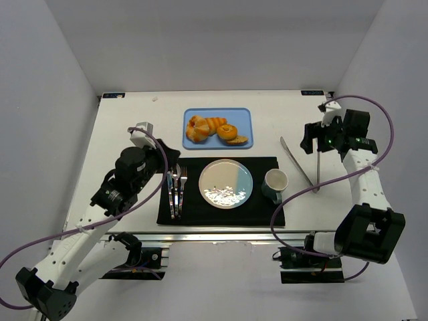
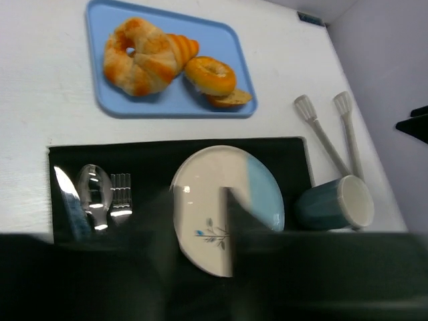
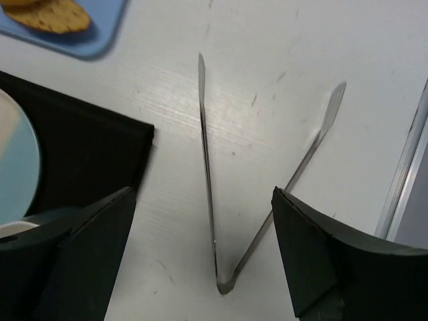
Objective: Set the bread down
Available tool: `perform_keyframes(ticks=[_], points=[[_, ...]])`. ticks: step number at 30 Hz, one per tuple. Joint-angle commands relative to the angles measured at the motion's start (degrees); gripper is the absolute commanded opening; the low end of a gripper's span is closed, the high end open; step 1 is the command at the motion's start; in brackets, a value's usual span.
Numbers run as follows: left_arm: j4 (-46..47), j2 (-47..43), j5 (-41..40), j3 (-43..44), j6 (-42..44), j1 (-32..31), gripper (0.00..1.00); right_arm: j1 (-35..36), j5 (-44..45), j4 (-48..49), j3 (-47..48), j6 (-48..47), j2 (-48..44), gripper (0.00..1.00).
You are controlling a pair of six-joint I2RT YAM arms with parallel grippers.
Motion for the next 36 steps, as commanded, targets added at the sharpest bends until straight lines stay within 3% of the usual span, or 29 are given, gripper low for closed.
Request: perform_keyframes(ticks=[1, 2, 4, 8, 15, 36], points=[[-0.3, -1.8, -0.6, -1.1, -1.3, 0.1, 0.73, -3.0, 0.6, -2.9, -3.6, -4.9, -1.9, 0.89], [-0.3, -2.0, -0.6, -1.4, -1.7, 0.1, 0.80, -3.6, 1.2, -2.5, -4.4, -5.1, -2.1, 0.89], [0.2, -2.9, 0.0, -2.5, -2.0, 0.1, 0.85, -4.3, 5.6, -1.8, -7.1, -5.4, -2.4, 0.89], [1.3, -3.9, 1.3, -4.7, -3.3, 0.1, 0.86, -4.4, 14.1, 1.4, -13.6, -5.8, -3.1, 0.89], [1.8, -2.1, 2.3, -4.3, -2.7, 0.1, 0.87, -4.5, 11.3, 5.6, -22.8, -9.3, -6.2, 0.89], [2.4, -1.8, 1.9, -6.1, -3.7, 0.1, 0.88, -2.7, 12.7, 13.1, -11.9, -1.3, 18.7, 0.88]])
